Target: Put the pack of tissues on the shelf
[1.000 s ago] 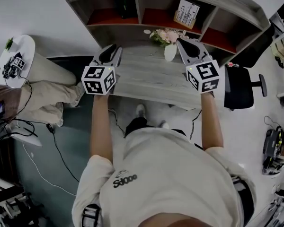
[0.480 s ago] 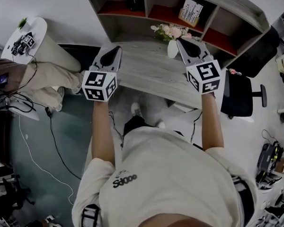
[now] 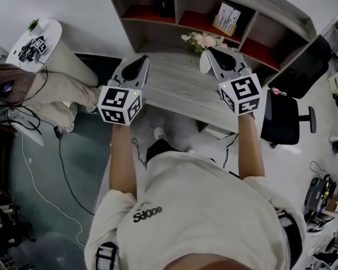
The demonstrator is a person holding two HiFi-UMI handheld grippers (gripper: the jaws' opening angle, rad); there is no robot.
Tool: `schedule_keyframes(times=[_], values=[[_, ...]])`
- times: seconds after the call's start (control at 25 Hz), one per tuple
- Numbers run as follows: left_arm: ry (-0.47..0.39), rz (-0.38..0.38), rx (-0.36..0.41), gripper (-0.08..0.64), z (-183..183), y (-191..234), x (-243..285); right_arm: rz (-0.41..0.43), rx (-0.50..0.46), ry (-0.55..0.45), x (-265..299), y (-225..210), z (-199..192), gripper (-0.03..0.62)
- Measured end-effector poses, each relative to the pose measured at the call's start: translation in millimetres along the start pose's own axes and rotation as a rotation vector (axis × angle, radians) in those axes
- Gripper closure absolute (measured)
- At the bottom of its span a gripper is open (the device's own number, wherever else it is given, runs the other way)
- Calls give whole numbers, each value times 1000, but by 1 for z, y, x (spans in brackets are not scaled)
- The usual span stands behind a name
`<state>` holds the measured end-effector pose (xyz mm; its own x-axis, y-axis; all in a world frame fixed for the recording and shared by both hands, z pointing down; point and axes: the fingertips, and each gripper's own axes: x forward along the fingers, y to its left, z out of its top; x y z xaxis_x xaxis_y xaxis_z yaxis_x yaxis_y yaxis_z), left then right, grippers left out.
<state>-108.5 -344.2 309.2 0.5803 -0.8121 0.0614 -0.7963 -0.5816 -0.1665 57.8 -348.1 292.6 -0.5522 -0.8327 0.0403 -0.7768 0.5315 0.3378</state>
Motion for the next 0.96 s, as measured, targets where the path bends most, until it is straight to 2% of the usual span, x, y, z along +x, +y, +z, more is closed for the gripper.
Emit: schedule_keyframes(times=[0.32, 0.56, 0.8, 0.96], values=[[-36, -10, 17, 540, 23, -9, -7, -4, -32, -25, -6, 3, 18, 598], [-30, -15, 22, 540, 24, -14, -4, -4, -22, -33, -7, 4, 19, 598], [-19, -64, 51, 539, 20, -23, -4, -16, -19, -19, -4, 3, 15, 598], [-17, -69, 54, 539, 19, -19, -3, -16, -23, -13, 0, 4, 12, 598]])
